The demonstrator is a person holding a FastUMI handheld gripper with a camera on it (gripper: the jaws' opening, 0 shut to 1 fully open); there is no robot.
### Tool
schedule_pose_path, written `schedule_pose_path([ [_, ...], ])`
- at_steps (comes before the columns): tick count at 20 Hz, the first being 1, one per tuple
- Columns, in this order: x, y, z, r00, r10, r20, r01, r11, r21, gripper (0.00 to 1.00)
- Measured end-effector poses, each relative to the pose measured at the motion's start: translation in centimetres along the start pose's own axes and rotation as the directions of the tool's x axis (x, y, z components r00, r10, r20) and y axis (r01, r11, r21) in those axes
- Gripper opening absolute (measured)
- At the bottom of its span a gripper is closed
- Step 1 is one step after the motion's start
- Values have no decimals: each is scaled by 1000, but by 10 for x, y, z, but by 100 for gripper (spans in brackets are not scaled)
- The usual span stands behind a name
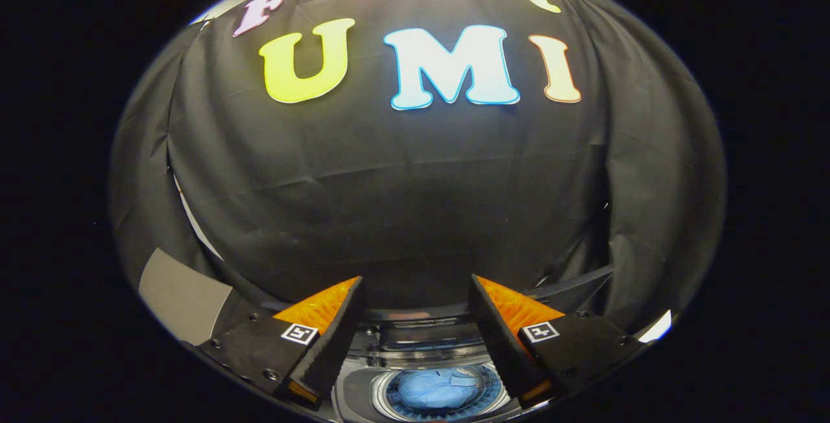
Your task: Put the clothes into the washing machine and then close the washing machine lid.
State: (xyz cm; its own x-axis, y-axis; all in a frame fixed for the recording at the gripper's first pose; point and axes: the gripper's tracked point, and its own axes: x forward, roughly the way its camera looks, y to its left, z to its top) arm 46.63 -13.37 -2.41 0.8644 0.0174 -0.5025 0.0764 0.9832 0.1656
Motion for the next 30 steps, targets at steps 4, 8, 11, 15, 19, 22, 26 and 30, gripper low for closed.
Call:
schedule_pose_path([
  [4,20,1,-3,999,-3,-32,4,999,33,98],
  [8,22,4,-11,999,-35,-28,33,997,-69,98],
  [11,14,0,-15,999,-41,26,43,994,-99,99],
  [15,2,2,-16,997,-27,76,35,993,-110,99],
  [19,-15,2,-26,996,-24,89,35,993,-117,99],
  [22,-25,1,-34,994,-27,101,39,993,-115,99],
  [26,-39,1,-43,990,-24,136,41,992,-118,99],
  [30,-47,1,-48,977,-13,212,39,992,-118,99],
])
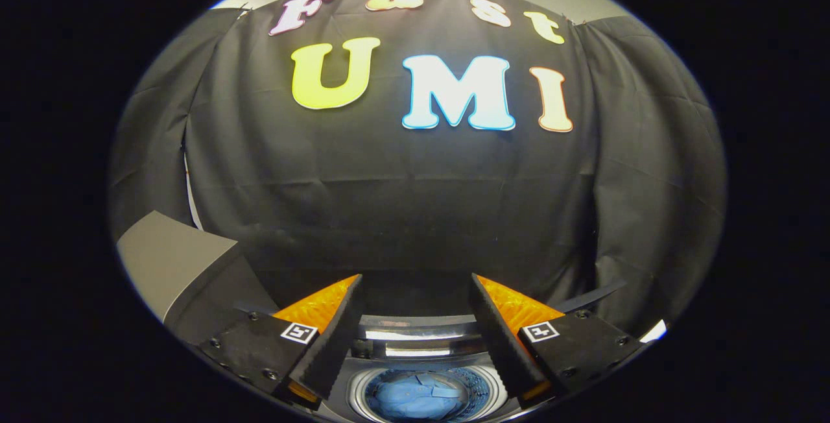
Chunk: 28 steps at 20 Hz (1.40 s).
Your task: Put the clothes into the washing machine and then close the washing machine lid.
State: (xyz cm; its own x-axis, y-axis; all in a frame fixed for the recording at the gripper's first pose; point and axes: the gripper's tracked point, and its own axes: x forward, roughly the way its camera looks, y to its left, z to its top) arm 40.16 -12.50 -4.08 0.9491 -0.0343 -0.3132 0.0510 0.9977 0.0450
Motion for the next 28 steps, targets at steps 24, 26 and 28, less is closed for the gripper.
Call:
schedule_pose_path([
  [24,-91,17,-76,996,18,86,-13,999,-53,100],
  [26,-101,20,-74,995,23,94,-18,998,-62,100],
  [28,-115,21,-68,993,25,119,-18,998,-60,100],
])
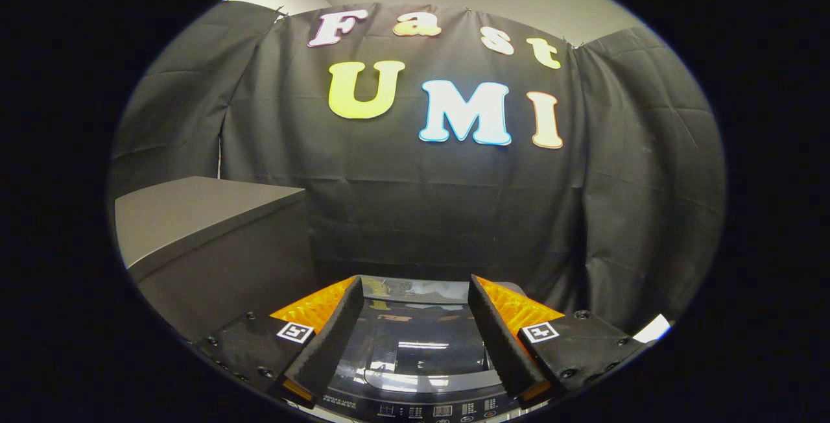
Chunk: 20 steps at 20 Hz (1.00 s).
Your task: Put the clothes into the washing machine and then close the washing machine lid.
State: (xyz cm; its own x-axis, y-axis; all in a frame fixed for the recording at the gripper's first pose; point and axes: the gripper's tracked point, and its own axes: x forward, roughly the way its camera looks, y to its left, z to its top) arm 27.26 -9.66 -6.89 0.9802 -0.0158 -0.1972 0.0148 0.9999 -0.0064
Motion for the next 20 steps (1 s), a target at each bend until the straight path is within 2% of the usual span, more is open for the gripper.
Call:
schedule_pose_path([
  [5,-50,12,34,997,6,81,-9,1000,27,100],
  [10,-132,28,74,985,0,173,-12,998,67,100],
  [14,-198,49,102,973,33,228,-57,993,103,100],
  [18,-248,66,106,968,41,248,-78,987,141,100],
  [20,-269,72,102,967,50,249,-82,989,121,100],
])
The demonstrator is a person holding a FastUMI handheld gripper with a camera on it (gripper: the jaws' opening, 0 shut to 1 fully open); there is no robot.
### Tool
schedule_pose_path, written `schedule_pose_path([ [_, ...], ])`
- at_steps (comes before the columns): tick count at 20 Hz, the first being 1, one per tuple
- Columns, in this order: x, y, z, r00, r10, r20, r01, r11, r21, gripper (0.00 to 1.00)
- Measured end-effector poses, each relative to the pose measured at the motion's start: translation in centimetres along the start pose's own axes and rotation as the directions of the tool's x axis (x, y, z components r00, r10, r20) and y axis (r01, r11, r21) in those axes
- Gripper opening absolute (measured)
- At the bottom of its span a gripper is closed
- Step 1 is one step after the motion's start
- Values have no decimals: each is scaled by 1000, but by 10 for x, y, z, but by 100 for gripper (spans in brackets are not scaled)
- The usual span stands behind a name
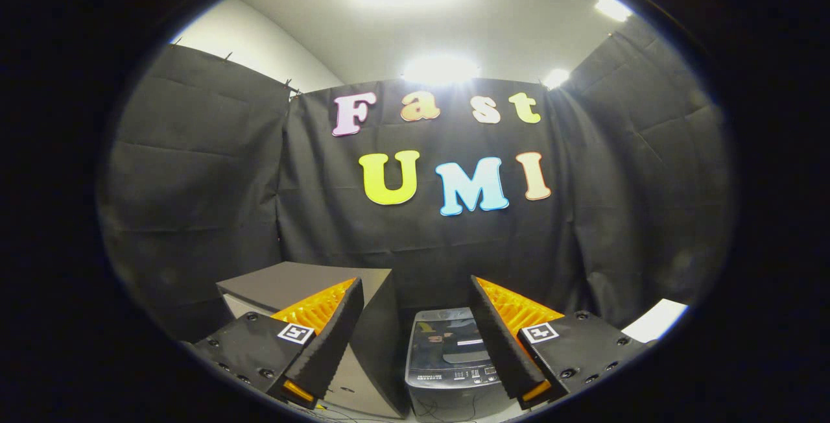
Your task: Put the clothes into the washing machine and then close the washing machine lid.
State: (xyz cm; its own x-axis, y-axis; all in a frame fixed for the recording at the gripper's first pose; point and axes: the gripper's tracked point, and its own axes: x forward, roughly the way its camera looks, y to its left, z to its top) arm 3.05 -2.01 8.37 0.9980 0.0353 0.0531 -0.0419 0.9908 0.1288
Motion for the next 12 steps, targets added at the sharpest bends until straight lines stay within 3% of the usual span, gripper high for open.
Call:
schedule_pose_path([
  [5,-39,17,-10,998,53,-29,-54,998,-20,100],
  [12,-63,17,-9,997,63,-31,-65,997,-39,100],
])
